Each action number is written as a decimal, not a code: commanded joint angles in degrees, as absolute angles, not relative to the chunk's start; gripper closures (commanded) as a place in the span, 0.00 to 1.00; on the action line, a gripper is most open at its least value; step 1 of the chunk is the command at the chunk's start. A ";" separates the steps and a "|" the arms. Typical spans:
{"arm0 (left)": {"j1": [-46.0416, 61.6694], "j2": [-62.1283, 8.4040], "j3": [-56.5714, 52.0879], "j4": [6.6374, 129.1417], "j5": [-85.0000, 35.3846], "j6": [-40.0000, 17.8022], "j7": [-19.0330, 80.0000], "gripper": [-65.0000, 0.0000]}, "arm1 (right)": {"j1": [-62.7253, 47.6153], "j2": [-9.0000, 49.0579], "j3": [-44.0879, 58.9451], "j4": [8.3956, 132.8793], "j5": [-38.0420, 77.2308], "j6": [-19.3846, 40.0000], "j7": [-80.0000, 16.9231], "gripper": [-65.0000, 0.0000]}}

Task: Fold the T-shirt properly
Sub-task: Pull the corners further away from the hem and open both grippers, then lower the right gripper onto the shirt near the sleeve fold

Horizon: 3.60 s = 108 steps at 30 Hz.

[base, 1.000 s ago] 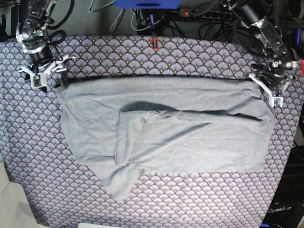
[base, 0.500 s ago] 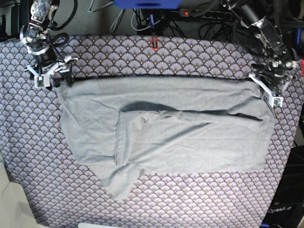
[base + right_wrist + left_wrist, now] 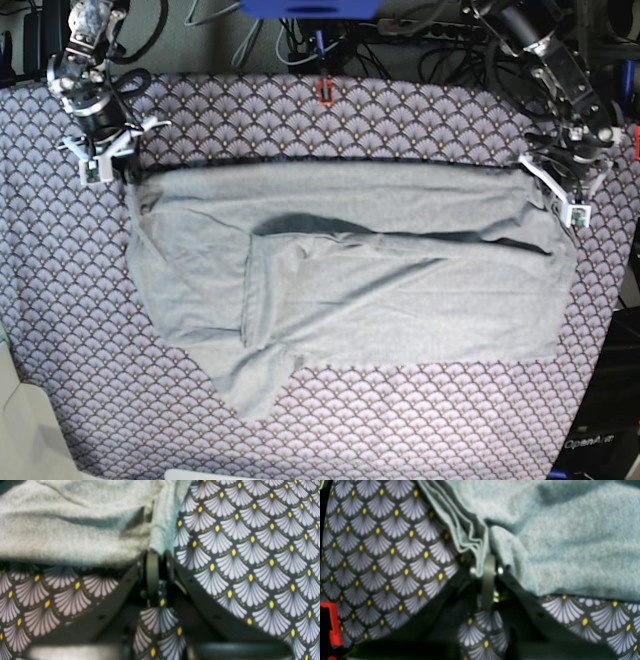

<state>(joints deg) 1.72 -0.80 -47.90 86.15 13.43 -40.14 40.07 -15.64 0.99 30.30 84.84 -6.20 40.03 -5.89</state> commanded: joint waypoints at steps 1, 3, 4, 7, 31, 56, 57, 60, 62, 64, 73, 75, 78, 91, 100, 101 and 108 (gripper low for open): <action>1.10 -1.45 -47.96 86.90 12.79 -40.00 39.08 1.00 | -15.69 1.63 30.81 85.67 -5.32 40.00 -4.35 1.00; 1.10 -1.45 -47.96 86.81 12.79 -40.00 39.08 1.00 | -15.87 1.71 30.81 85.67 -5.32 40.00 -4.35 1.00; 1.10 -1.45 -47.96 86.81 12.79 -40.00 39.08 1.00 | -16.22 1.71 30.81 85.67 -5.32 40.00 -4.35 1.00; 2.24 -1.19 -47.96 87.25 12.53 -40.00 39.08 1.00 | -17.89 1.98 30.81 86.20 -5.23 40.00 -3.74 1.00; 9.89 -0.13 -51.38 94.73 12.62 -40.00 39.16 1.00 | -24.22 0.75 40.31 91.38 -5.14 40.00 -3.74 1.00; 9.89 0.48 -55.69 94.02 15.60 -40.00 38.64 0.96 | -26.59 -1.19 44.44 86.99 -5.23 40.00 0.31 0.96; 9.89 0.48 -55.69 94.02 15.60 -40.00 38.64 0.91 | -26.59 -1.19 45.23 86.99 -5.23 40.00 0.31 0.92; 9.89 0.48 -55.69 94.02 15.60 -40.00 38.55 0.75 | -25.98 -1.27 46.20 86.99 -5.23 40.00 0.31 0.79; 9.89 0.48 -55.69 94.02 15.52 -40.00 38.55 0.68 | -25.71 -1.27 47.08 86.90 -5.23 40.00 0.22 0.71; 9.89 0.48 -55.69 94.02 15.25 -40.00 38.55 0.67 | -25.71 -1.36 47.43 86.90 -5.23 40.00 0.22 0.67; 9.89 1.36 -57.71 94.02 15.16 -40.00 38.55 0.67 | -24.04 -3.21 51.65 86.90 -5.14 40.00 0.57 0.64; 9.63 1.45 -59.74 94.02 15.08 -40.00 38.46 0.66 | -22.11 -4.09 54.64 86.90 -5.23 40.00 0.57 0.63; 9.54 1.45 -61.05 94.02 14.99 -40.00 38.46 0.66 | -20.97 -4.18 58.33 86.90 -5.23 40.00 0.66 0.63; 8.04 1.36 -67.56 94.02 15.08 -40.00 38.46 0.67 | -20.09 -3.56 57.01 90.59 -5.14 40.00 5.41 0.89; 8.13 2.42 -67.56 94.02 15.60 -40.00 38.46 0.90 | -25.54 -6.02 41.80 101.67 -5.23 40.00 7.52 1.00; 8.22 2.51 -67.56 94.02 15.60 -40.00 38.46 0.95 | -26.95 -6.02 39.25 102.55 -5.23 40.00 7.43 1.00; 8.66 2.51 -68.00 94.20 15.60 -40.00 38.64 1.00 | -32.31 -5.93 26.51 100.62 -6.11 40.00 7.43 1.00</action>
